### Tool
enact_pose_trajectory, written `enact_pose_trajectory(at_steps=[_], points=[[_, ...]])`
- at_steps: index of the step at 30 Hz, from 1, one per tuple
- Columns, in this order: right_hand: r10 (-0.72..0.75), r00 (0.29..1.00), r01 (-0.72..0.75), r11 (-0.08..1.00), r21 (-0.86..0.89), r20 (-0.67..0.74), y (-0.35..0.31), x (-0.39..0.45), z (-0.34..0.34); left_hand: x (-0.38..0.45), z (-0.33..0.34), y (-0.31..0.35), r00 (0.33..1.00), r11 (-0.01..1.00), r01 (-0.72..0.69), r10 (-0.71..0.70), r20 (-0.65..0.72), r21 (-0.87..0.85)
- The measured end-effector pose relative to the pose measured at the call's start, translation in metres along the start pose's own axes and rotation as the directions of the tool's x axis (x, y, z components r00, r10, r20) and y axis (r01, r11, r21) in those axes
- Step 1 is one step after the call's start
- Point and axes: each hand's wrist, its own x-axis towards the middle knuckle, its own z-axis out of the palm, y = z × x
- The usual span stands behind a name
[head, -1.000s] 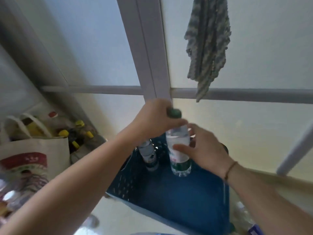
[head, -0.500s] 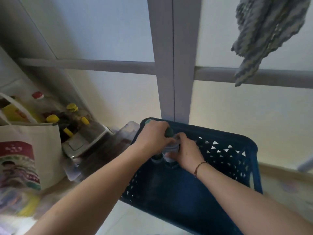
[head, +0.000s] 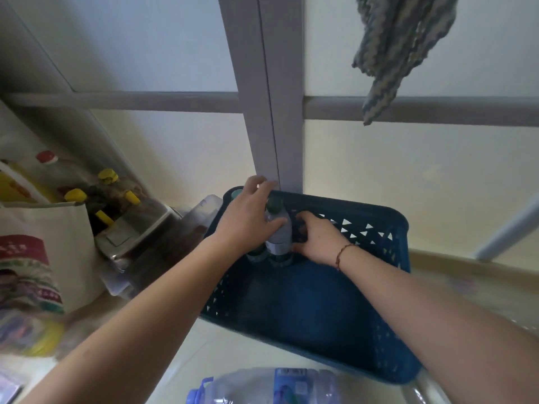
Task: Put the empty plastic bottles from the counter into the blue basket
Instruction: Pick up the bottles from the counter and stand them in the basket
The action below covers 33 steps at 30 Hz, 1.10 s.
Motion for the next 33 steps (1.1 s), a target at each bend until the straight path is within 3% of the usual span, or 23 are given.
enact_pose_trajectory(at_steps=[6, 12, 17, 19, 22, 26, 29, 33], points=[[-0.265, 0.959, 0.266, 0.964, 0.001, -0.103, 0.007, -0.109, -0.048, -0.091, -0.009, 0.055, 0.951, 0.981, -0.179, 0.153, -0.27, -0.076], [-0.431, 0.895, 0.442, 0.892, 0.096, -0.116, 0.043, -0.241, -0.053, -0.212, 0.044, 0.128, 0.943, 0.887, -0.297, 0.213, -0.256, -0.353], [-0.489, 0.844, 0.517, 0.851, 0.093, -0.219, 0.077, -0.295, -0.019, -0.284, 0.098, 0.142, 0.973, 0.774, -0.157, 0.016, -0.229, -0.614], [-0.461, 0.874, 0.481, 0.867, 0.129, -0.157, 0.082, -0.305, -0.008, -0.3, 0.116, 0.145, 0.989, 0.728, -0.072, -0.034, -0.141, -0.682], [-0.422, 0.906, 0.419, 0.897, 0.143, -0.008, 0.083, -0.309, 0.003, -0.305, 0.14, 0.15, 0.994, 0.757, 0.046, -0.098, -0.044, -0.652], [-0.396, 0.918, 0.392, 0.915, 0.096, 0.019, 0.086, -0.302, 0.013, -0.3, 0.152, 0.162, 0.965, 0.706, 0.173, -0.26, -0.025, -0.687], [-0.42, 0.907, 0.419, 0.905, 0.076, 0.0, 0.09, -0.301, 0.011, -0.299, 0.154, 0.166, 0.952, 0.709, 0.192, -0.303, -0.048, -0.679], [-0.467, 0.878, 0.478, 0.865, 0.152, -0.102, 0.078, -0.302, -0.021, -0.297, 0.128, 0.179, 0.961, 0.693, 0.095, -0.252, -0.117, -0.715]])
